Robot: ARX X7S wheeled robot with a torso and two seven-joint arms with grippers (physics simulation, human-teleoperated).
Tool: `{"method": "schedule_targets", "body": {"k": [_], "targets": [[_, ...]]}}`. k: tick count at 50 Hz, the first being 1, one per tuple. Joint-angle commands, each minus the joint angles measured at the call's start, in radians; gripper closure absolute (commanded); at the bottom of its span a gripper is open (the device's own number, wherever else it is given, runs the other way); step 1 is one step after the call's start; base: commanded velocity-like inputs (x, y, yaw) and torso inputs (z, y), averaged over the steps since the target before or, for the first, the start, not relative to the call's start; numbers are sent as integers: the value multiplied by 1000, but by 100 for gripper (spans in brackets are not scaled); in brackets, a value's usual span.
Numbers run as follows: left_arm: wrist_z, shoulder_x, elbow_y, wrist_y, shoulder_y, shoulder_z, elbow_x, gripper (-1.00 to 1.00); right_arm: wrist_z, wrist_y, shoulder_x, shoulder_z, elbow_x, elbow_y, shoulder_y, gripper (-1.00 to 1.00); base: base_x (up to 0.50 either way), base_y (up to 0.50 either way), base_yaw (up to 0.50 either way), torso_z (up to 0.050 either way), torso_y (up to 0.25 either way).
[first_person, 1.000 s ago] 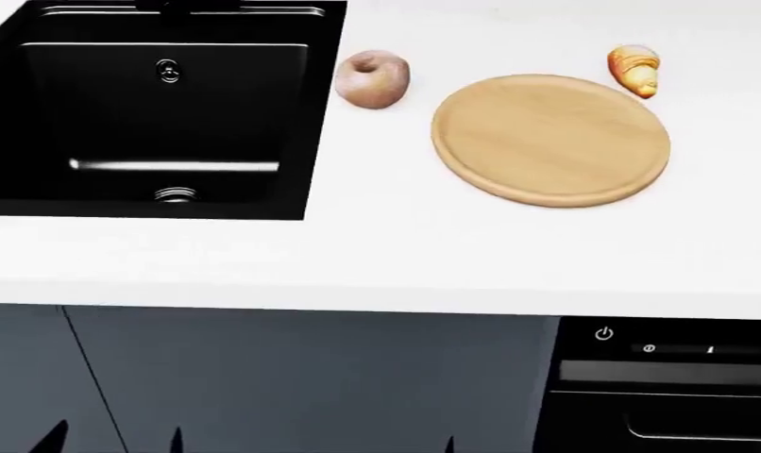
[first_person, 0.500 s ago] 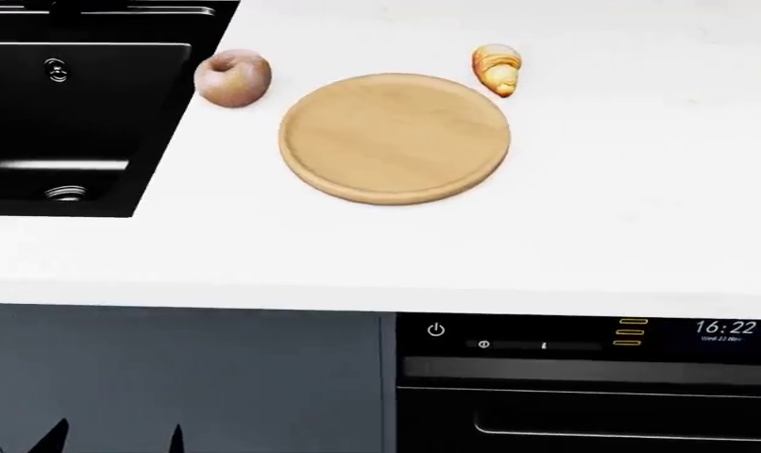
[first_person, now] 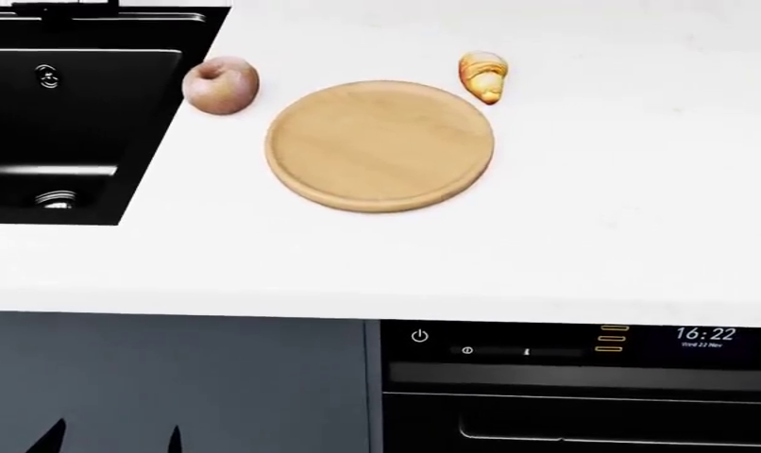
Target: Place the pastries on the plates.
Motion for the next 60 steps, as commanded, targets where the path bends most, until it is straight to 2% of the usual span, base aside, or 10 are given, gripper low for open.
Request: {"method": "schedule_targets", "body": {"k": [1, 30, 33, 37, 39, 41, 46, 52, 57, 60], "targets": [[-6, -11, -5, 24, 0, 19, -4, -100, 16, 14, 8, -10, 14, -2, 2, -100, 0, 0, 0, 50, 0], [-7, -33, 1, 18, 1, 50, -38, -100, 45, -2, 29, -43, 16, -7, 5, -100, 0, 0, 0, 50, 0], [-6, -48, 219, -190, 17, 46, -122, -100, 38, 41, 30, -22, 77, -93, -2, -100, 0, 0, 0, 14, 0], [-34, -77, 446, -449, -49, 17, -215, -100, 87, 312, 76, 1, 99, -381, 32, -100, 0, 0, 0, 0, 0], [-34, -96, 497, -515, -94, 3, -244, -100, 87, 408, 95, 8, 120, -443, 77, -100, 0, 0, 0, 0, 0], [-31, -104, 513, -581, -143, -25, -292, -100, 72, 471, 123, 14, 141, -488, 121, -100, 0, 0, 0, 0, 0], [-52, -149, 576, -795, -313, -54, -373, -100, 61, 820, 220, 92, 239, -642, 331, -100, 0, 0, 0, 0, 0], [-14, -168, 466, -929, -480, -90, -454, -100, -10, 1042, 257, 160, 378, -570, 567, -100, 0, 0, 0, 0, 0], [-4, -187, 419, -939, -517, -102, -455, -100, -37, 1051, 308, 129, 365, -541, 563, -100, 109, 0, 0, 0, 0], [-6, -181, 392, -965, -547, -120, -475, -100, -40, 1010, 285, 144, 361, -479, 567, -100, 340, 0, 0, 0, 0]]}}
